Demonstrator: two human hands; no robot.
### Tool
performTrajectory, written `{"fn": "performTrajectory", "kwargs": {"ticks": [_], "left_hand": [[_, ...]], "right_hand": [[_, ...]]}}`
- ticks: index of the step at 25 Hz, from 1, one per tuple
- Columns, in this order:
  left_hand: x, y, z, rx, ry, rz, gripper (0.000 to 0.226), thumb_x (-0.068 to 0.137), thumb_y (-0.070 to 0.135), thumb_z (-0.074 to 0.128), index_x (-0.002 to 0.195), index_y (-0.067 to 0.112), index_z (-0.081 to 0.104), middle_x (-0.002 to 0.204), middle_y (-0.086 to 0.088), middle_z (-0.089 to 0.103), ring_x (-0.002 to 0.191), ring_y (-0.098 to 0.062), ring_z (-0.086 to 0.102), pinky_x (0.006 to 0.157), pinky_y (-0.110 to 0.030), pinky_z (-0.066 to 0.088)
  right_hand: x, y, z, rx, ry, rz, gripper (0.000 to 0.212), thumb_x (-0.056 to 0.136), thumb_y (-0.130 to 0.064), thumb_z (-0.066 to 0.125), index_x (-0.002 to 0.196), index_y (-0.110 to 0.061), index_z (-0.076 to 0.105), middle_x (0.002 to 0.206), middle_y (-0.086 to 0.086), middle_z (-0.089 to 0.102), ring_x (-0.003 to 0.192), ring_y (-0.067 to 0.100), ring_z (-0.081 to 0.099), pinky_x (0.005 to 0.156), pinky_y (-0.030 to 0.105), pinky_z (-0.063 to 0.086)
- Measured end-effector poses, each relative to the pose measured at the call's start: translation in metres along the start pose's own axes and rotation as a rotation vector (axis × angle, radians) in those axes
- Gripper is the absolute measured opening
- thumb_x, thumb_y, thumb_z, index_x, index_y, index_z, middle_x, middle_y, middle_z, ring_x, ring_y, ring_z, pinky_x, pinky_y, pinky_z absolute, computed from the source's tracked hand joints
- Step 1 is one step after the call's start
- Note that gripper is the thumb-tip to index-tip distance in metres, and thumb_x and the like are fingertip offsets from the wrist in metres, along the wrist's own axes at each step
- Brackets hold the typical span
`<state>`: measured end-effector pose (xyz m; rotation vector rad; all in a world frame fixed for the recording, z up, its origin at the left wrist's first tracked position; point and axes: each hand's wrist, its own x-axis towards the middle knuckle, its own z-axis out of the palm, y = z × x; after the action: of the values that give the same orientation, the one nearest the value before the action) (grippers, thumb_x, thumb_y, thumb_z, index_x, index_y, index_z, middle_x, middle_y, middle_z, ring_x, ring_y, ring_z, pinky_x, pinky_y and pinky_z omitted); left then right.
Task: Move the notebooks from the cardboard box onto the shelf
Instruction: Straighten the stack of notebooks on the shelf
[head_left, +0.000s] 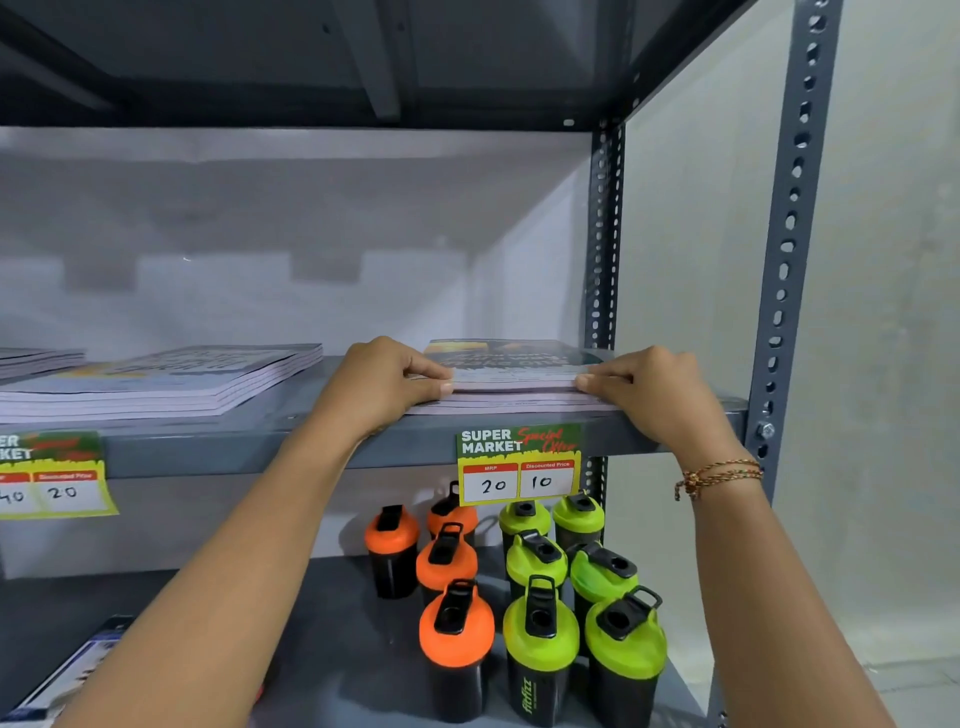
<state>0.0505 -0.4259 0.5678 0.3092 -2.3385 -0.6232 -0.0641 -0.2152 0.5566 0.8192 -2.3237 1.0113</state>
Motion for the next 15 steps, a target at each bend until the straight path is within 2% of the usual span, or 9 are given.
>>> {"fn": "performTrajectory", "kwargs": {"ticks": [2,5,9,13,15], "left_hand": [[0.001,-0.005,-0.003,-0.023,0.020,-0.014,0.025,0.079,0.021,0.073,0.103,0.015,0.075,0.111,-0.006,0.074,0.101,-0.012,0.063,0.078,-0.017,0.040],[0.005,-0.009,-0.008,-0.060,0.005,-0.050,0.024,0.078,0.015,0.075,0.101,0.011,0.075,0.108,-0.008,0.075,0.090,-0.008,0.062,0.067,-0.010,0.041],[0.008,-0.008,-0.011,-0.036,-0.024,-0.065,0.025,0.078,0.014,0.075,0.103,0.010,0.074,0.111,-0.007,0.074,0.091,-0.005,0.058,0.081,-0.017,0.037],[0.009,-0.004,-0.012,0.036,0.009,-0.066,0.026,0.078,0.016,0.075,0.103,0.011,0.074,0.111,-0.009,0.073,0.087,-0.007,0.057,0.077,-0.016,0.036],[0.009,-0.004,-0.011,0.056,0.014,-0.066,0.027,0.078,0.017,0.075,0.104,0.011,0.074,0.112,-0.010,0.073,0.096,-0.015,0.062,0.079,-0.017,0.037]], "right_hand": [[0.002,0.004,-0.003,0.016,0.005,0.011,0.030,0.083,-0.034,0.066,0.097,-0.009,0.074,0.105,0.017,0.073,0.100,0.030,0.062,0.083,0.032,0.051],[0.004,0.004,-0.002,0.021,0.029,0.016,0.028,0.084,-0.029,0.067,0.092,-0.003,0.075,0.102,0.018,0.073,0.098,0.032,0.063,0.086,0.036,0.052],[0.003,0.001,0.005,-0.020,0.045,0.012,0.033,0.085,-0.027,0.066,0.091,0.005,0.071,0.101,0.024,0.072,0.098,0.038,0.062,0.087,0.042,0.052],[0.003,-0.002,0.007,-0.021,0.076,0.043,0.023,0.084,-0.024,0.068,0.098,-0.007,0.074,0.105,0.016,0.073,0.102,0.034,0.062,0.091,0.037,0.052],[0.002,-0.003,0.008,-0.024,0.088,0.051,0.022,0.083,-0.023,0.069,0.095,-0.006,0.074,0.103,0.017,0.073,0.100,0.034,0.062,0.090,0.038,0.052]]}}
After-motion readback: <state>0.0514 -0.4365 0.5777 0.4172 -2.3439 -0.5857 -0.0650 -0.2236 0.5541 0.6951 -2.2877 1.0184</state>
